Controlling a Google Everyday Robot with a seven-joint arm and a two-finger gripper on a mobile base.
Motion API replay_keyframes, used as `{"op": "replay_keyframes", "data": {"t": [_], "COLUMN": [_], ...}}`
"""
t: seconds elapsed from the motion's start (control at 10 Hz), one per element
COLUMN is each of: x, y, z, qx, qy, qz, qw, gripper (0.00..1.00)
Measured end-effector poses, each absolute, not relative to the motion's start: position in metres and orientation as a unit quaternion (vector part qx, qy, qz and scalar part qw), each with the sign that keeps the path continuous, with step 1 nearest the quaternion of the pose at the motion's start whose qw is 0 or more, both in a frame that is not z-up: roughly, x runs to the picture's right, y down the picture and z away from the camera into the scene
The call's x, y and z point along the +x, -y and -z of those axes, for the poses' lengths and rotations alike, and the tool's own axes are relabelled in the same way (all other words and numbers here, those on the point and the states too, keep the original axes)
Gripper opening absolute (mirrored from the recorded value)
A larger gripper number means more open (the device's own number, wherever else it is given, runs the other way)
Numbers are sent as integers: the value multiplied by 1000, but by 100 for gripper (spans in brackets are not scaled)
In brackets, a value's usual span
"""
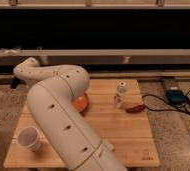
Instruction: Place the eraser in the ceramic cup
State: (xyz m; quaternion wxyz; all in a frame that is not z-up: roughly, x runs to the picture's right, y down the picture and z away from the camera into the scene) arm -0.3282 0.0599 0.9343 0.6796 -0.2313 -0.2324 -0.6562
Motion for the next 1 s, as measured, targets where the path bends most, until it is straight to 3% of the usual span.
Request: {"op": "replay_keyframes", "data": {"t": [0.5,0.6,1.0], "x": [-310,-310,-306], "y": [-65,-68,-73], "z": [-954,-955,-950], "qx": [-245,-247,-248], "qy": [241,244,260], "qz": [646,646,648], "qw": [681,679,672], "gripper": [78,73,33]}}
